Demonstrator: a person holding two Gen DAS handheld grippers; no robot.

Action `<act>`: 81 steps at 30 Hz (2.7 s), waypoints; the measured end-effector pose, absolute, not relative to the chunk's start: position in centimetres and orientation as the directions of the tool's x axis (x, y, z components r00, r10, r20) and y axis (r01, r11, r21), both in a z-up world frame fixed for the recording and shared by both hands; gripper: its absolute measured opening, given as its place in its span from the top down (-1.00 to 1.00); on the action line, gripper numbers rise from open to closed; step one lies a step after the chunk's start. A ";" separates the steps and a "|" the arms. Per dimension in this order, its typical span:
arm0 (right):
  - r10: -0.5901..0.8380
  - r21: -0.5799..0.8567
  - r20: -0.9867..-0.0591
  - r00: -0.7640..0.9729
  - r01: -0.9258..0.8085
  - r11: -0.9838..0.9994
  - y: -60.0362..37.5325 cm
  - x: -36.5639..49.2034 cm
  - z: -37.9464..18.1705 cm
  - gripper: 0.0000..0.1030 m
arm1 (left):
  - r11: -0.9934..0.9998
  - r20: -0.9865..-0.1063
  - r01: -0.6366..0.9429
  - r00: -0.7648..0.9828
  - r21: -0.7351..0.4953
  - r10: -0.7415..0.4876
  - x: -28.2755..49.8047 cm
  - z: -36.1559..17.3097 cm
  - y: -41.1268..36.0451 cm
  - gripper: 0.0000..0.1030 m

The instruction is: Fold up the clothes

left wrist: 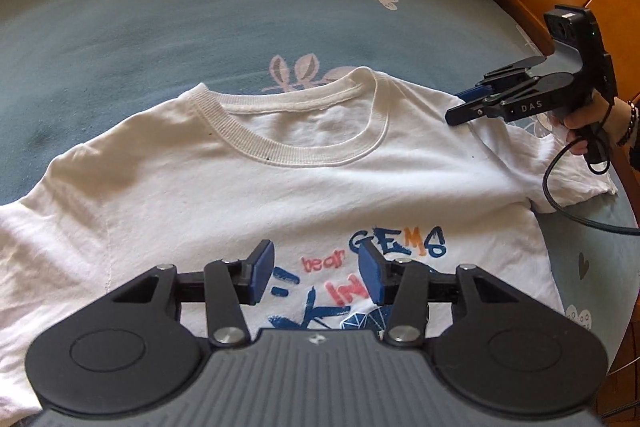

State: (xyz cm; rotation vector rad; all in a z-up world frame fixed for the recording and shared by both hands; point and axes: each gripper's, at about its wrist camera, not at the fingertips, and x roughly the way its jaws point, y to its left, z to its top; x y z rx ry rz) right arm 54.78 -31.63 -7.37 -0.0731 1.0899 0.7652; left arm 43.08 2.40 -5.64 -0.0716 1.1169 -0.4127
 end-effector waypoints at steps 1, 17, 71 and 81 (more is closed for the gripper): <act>0.524 0.309 -0.822 0.221 -0.600 0.738 -31.3 54.9 -7.2 0.45 | 0.923 -0.856 0.278 0.373 -0.266 -0.359 42.9 -5.7 2.8 0.07; 0.334 0.193 -0.789 0.516 -0.309 0.931 -30.0 48.9 -3.1 -0.25 | 0.960 -0.853 0.262 0.475 -0.098 -0.217 40.7 -5.9 5.6 -0.19; 0.244 0.190 -0.820 0.518 -0.156 0.969 -26.2 32.4 -8.8 -1.00 | 0.985 -0.891 0.106 0.421 -0.138 -0.170 32.6 -5.5 3.3 -0.64; 0.182 0.018 -0.809 0.558 -0.286 0.958 -24.7 30.8 -8.8 -1.00 | 0.978 -0.833 0.209 0.539 -0.012 -0.125 27.3 -8.2 2.6 -0.66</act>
